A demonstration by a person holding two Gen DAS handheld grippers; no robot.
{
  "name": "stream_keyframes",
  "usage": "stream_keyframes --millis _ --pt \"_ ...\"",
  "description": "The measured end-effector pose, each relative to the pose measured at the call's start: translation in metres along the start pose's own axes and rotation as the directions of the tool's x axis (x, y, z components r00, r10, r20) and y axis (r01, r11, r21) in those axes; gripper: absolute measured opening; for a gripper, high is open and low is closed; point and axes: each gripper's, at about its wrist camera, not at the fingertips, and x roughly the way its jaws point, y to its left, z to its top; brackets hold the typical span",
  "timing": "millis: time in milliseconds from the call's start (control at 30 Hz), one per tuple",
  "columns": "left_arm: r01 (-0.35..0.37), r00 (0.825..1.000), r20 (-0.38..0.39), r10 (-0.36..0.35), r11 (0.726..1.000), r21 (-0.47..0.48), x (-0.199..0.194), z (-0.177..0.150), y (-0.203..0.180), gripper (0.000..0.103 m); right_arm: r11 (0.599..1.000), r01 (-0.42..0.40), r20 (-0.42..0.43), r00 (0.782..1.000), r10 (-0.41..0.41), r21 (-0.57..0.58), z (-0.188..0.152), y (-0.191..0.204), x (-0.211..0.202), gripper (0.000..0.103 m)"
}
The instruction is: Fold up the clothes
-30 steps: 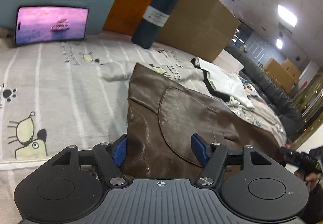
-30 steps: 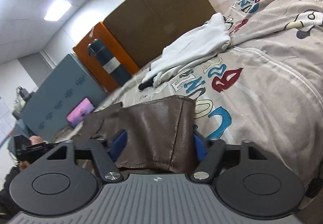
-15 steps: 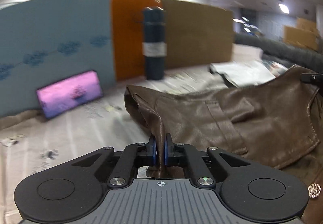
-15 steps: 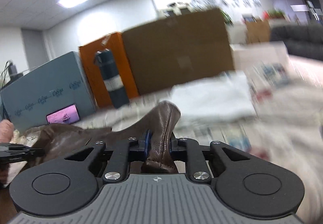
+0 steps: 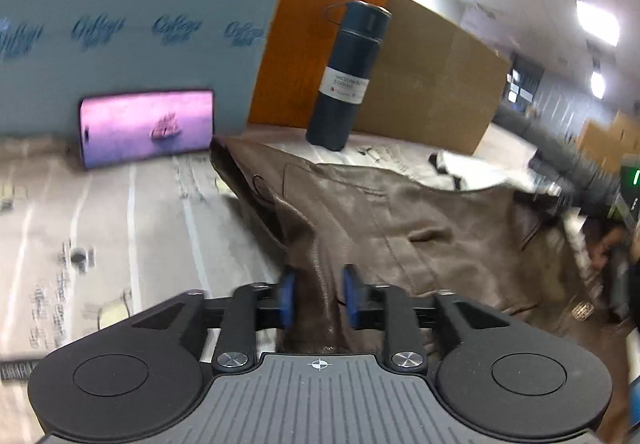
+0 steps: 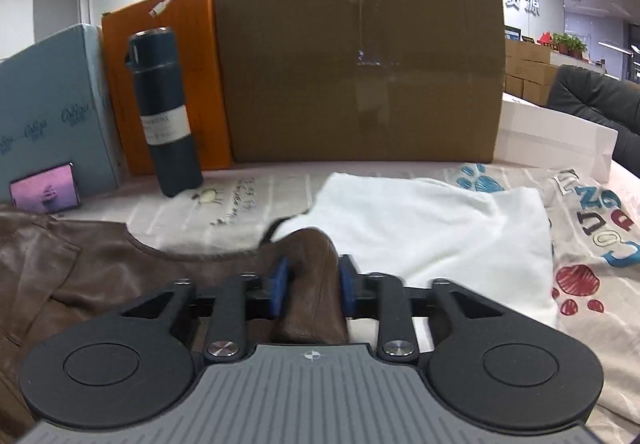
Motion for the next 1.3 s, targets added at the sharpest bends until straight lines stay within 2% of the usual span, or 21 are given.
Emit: stream_keyframes --millis 33,100,167,233,333,367,467,533,600,733,800,900,967,1033,1100,1133,1167,1200,1233,1300 --pt "0.026 1.0 0.009 -0.026 0.999 -0.029 -0.006 -0.001 0.003 0.061 1.0 -0.01 0.013 1.0 0.01 -0.006 -0.001 0.001 -0.01 0.049" --pt "0.054 0.998 0.027 -0.053 0.997 -0.047 -0.017 -0.002 0.007 0.062 0.999 -0.028 0.038 0.999 0.029 -0.019 -0.004 0.003 -0.029 0.052" --pt "0.011 1.0 0.024 -0.01 0.999 -0.042 -0.024 -0.004 0.007 0.062 0.998 -0.047 0.063 0.997 0.049 -0.033 -0.007 0.006 -0.048 0.058" --pt "0.011 1.0 0.027 -0.01 1.0 -0.026 -0.03 -0.009 0.007 0.062 0.997 -0.065 0.088 0.994 0.069 -0.047 -0.009 0.008 -0.067 0.061" --pt "-0.035 0.999 0.025 0.035 0.999 0.009 -0.045 -0.02 0.003 0.062 0.993 -0.091 0.124 0.987 0.099 -0.069 -0.013 0.011 -0.096 0.069" --pt "-0.036 0.999 0.035 0.035 0.999 0.029 -0.054 -0.026 0.0 0.062 0.987 -0.139 0.119 0.982 0.148 -0.079 -0.019 0.016 -0.107 0.071" --pt "0.002 0.999 0.035 -0.005 0.995 0.098 -0.074 -0.049 -0.012 0.062 0.938 -0.329 0.066 0.939 0.338 -0.111 -0.04 0.03 -0.13 0.073" --pt "0.004 1.0 0.013 -0.006 0.989 0.147 -0.082 -0.066 -0.022 0.062 0.887 -0.446 0.023 0.892 0.452 -0.122 -0.054 0.039 -0.141 0.073" --pt "-0.002 1.0 -0.015 0.005 0.98 0.199 -0.081 -0.076 -0.031 0.064 0.857 -0.499 -0.023 0.866 0.5 -0.129 -0.067 0.051 -0.141 0.073" --pt "0.006 0.999 -0.052 0.01 0.955 0.297 -0.079 -0.092 -0.049 0.064 0.851 -0.495 -0.159 0.867 0.472 -0.176 -0.088 0.07 -0.127 0.073" --pt "0.008 0.999 -0.045 0.008 0.938 0.347 -0.08 -0.098 -0.056 0.064 0.852 -0.486 -0.209 0.869 0.448 -0.195 -0.098 0.073 -0.123 0.072" --pt "0.056 0.998 -0.033 -0.048 0.94 0.335 -0.084 -0.099 -0.057 0.063 0.861 -0.48 -0.223 0.869 0.442 -0.167 -0.105 0.068 -0.121 0.073" --pt "0.069 0.998 -0.035 -0.061 0.944 0.323 -0.082 -0.098 -0.054 0.064 0.867 -0.475 -0.217 0.872 0.439 -0.153 -0.107 0.064 -0.123 0.073" --pt "0.044 0.998 -0.055 -0.029 0.95 0.308 -0.075 -0.096 -0.051 0.062 0.868 -0.476 -0.213 0.871 0.442 -0.145 -0.108 0.06 -0.121 0.073" --pt "0.016 0.997 -0.076 0.007 0.956 0.293 -0.068 -0.094 -0.047 0.054 0.867 -0.478 -0.209 0.87 0.446 -0.14 -0.109 0.06 -0.12 0.072" --pt "0.012 0.998 -0.064 0.008 0.951 0.309 -0.07 -0.095 -0.05 0.046 0.866 -0.482 -0.204 0.868 0.452 -0.132 -0.111 0.059 -0.121 0.071" --pt "0.011 0.999 -0.048 0.005 0.945 0.327 -0.072 -0.097 -0.053 0.024 0.868 -0.482 -0.198 0.869 0.454 -0.124 -0.113 0.058 -0.121 0.07" --pt "-0.001 1.0 -0.027 0.012 0.932 0.363 -0.075 -0.099 -0.057 0.007 0.871 -0.476 -0.191 0.873 0.449 -0.124 -0.114 0.058 -0.122 0.066" --pt "-0.013 1.0 -0.008 0.018 0.919 0.394 -0.077 -0.102 -0.062 0.002 0.874 -0.468 -0.184 0.877 0.443 -0.126 -0.115 0.058 -0.123 0.059" --pt "-0.047 0.999 0.029 0.038 0.894 0.446 -0.082 -0.107 -0.07 0.001 0.879 -0.46 -0.173 0.883 0.437 -0.124 -0.115 0.057 -0.126 0.045"
